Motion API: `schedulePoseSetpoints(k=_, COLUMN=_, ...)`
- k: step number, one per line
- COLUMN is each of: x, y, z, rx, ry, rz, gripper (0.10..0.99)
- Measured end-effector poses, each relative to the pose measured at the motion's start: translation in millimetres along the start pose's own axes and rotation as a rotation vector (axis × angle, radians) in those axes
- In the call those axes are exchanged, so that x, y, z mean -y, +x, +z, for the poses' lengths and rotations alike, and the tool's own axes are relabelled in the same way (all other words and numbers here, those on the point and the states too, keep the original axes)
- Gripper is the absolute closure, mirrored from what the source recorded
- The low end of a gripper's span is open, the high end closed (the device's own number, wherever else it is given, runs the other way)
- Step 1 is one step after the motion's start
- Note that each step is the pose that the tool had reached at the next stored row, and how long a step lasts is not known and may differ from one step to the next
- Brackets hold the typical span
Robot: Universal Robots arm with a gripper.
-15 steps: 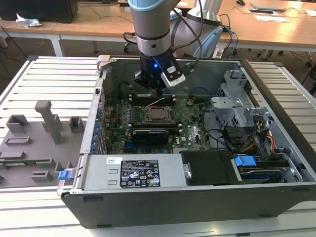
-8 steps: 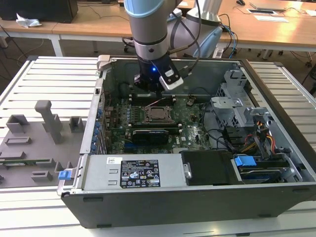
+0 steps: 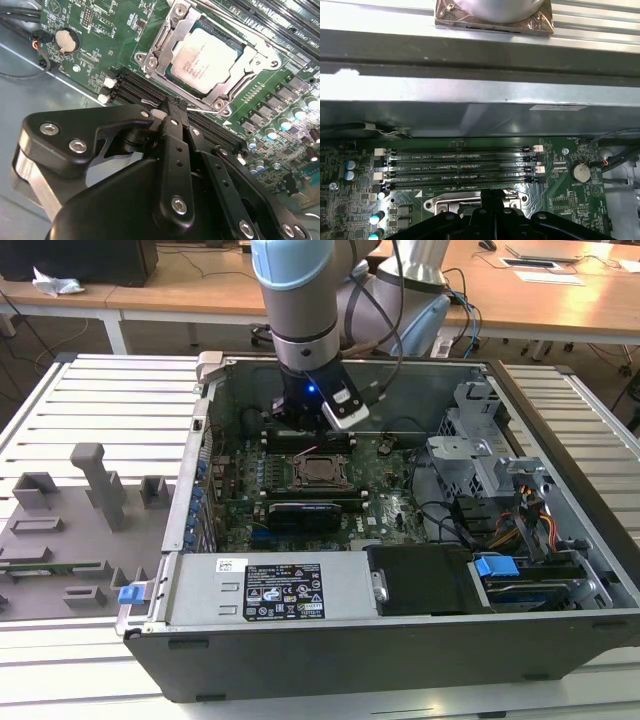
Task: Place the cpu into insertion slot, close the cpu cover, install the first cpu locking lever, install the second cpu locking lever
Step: 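Install the first cpu locking lever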
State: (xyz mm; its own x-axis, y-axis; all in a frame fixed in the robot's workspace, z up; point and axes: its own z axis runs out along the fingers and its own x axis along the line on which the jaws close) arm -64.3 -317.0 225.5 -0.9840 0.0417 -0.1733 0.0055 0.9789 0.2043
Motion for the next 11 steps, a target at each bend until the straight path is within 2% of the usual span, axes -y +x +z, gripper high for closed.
schedulePoseSetpoints(k=11, x=-3.0, y=-4.1, z=5.3, rx=-0.0006, ry=0.017, rz=0.001, gripper=0.98)
